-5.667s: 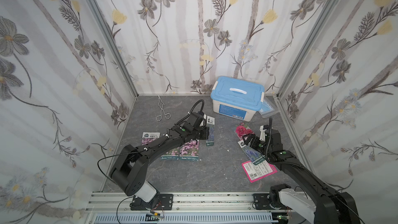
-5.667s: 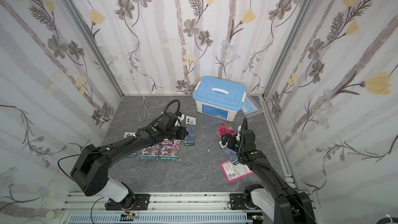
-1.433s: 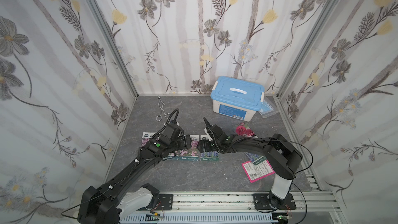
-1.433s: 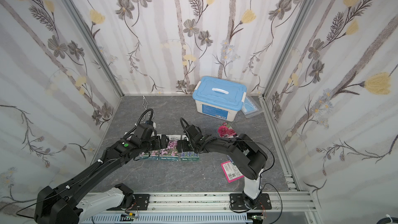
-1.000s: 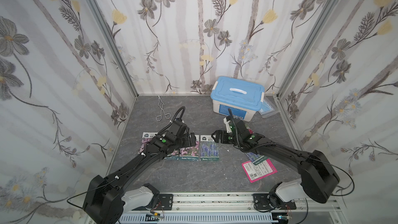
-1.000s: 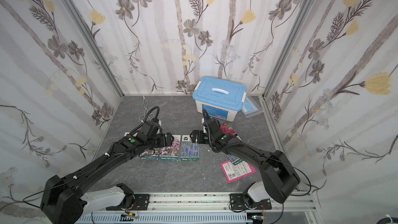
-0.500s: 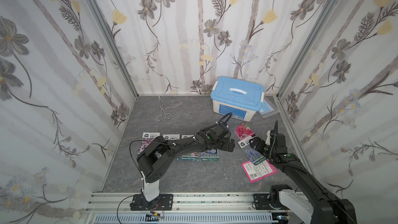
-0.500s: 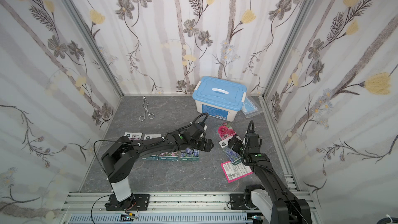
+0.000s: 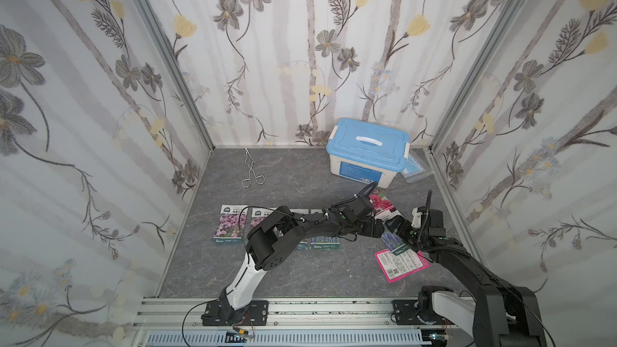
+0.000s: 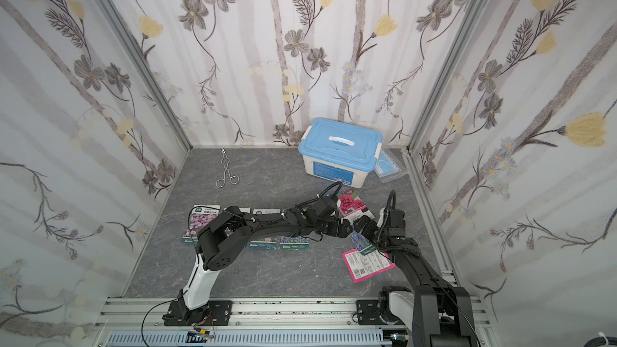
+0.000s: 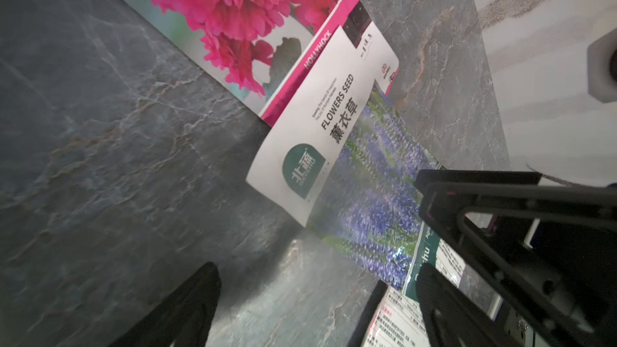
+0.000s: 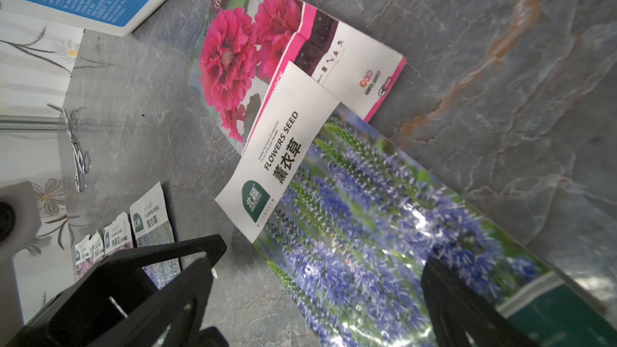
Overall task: Arrange the seed packets in a row
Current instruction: Pick up the seed packet from the center of the board.
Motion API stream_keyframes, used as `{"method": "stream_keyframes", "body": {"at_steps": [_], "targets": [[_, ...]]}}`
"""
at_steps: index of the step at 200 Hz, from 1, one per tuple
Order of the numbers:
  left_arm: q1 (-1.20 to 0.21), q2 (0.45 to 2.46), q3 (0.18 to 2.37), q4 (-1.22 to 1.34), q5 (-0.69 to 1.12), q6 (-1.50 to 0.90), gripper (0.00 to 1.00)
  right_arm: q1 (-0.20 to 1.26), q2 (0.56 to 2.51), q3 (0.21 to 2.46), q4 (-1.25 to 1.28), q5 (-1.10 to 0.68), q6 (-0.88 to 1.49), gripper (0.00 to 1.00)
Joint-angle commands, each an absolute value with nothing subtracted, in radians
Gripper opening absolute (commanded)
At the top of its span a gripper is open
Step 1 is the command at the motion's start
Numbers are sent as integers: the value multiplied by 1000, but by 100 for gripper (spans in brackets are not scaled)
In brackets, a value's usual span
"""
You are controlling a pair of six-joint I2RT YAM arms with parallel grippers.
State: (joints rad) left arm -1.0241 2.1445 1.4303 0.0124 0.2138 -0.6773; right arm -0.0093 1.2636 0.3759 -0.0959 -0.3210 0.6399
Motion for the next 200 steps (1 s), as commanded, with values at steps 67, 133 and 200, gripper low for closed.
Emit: {"method": "stream_keyframes", "body": {"at_steps": [67,133,200], "targets": [[-1048,2250,1543,54,227,-709,70,-97,1239,326,-22,-436,699,100],[-1048,2274,1572,56,218,-698,35,-121,1234,296,11,-481,718,100],[-1051,2299,1624,53,207,-666,0,-129,1160,279,-22,-491,726,100]]}}
